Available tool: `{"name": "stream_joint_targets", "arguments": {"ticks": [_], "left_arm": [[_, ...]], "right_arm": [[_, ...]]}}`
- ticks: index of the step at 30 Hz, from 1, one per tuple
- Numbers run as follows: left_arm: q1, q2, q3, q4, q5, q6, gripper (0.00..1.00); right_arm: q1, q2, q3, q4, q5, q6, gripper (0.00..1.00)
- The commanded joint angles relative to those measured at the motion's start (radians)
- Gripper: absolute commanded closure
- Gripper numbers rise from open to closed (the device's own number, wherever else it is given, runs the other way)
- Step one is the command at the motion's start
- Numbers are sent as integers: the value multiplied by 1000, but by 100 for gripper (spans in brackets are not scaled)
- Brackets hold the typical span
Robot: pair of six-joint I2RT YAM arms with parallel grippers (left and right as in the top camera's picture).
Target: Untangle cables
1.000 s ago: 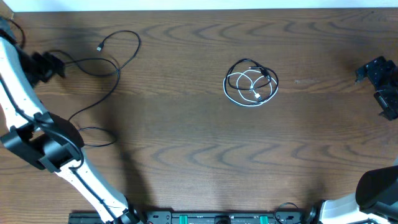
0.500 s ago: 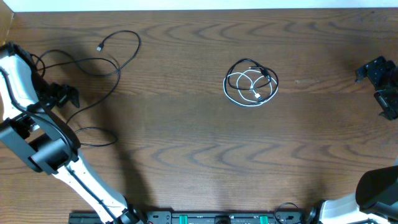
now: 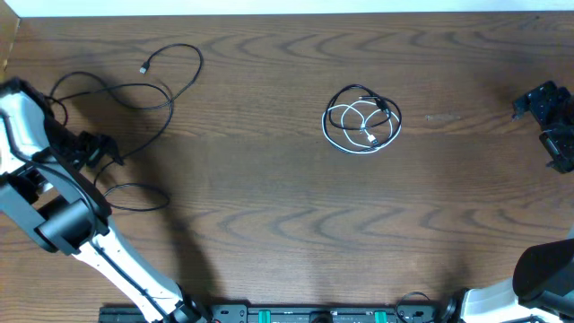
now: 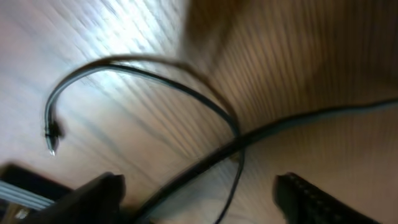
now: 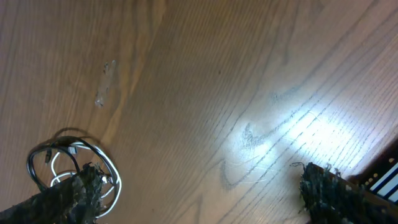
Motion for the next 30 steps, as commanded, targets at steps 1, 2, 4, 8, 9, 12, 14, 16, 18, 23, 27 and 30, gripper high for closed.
{"name": "stream_joint_targets", "arguments": {"ticks": [1,2,4,8,9,12,14,16,18,23,27,30], "left_arm": [[-1,-3,-38,10,12,27,45],[-1,-3,-38,13,-1,27,55],[-1,-7,-34,20,-3,27,76],[-1,-8,32,2,20,27,93],[-1,-10,71,-8,52,27,93],[-1,-18,217,-21,193,27,92],[-2,-29,338,-1,319,27,93],[-4,-44,465,58,447,15,93],[-7,-60,566,151,513,-40,93],[-8,-83,687,454,528,-232,93],[-11,-75,673,600,406,-243,93],[-30,-50,638,604,191,-161,93]], "right_arm": [[1,-1,0,-1,5,11,1],[1,-1,0,-1,5,11,1],[1,-1,0,-1,5,11,1],[1,-1,0,-1,5,11,1],[1,-1,0,-1,5,11,1],[1,-1,0,-1,5,11,1],[1,-1,0,-1,5,11,1],[1,-1,0,-1,5,11,1],[1,-1,0,-1,5,11,1],[1,-1,0,-1,5,11,1],[1,-1,0,-1,5,11,1],[1,-1,0,-1,5,11,1]]}}
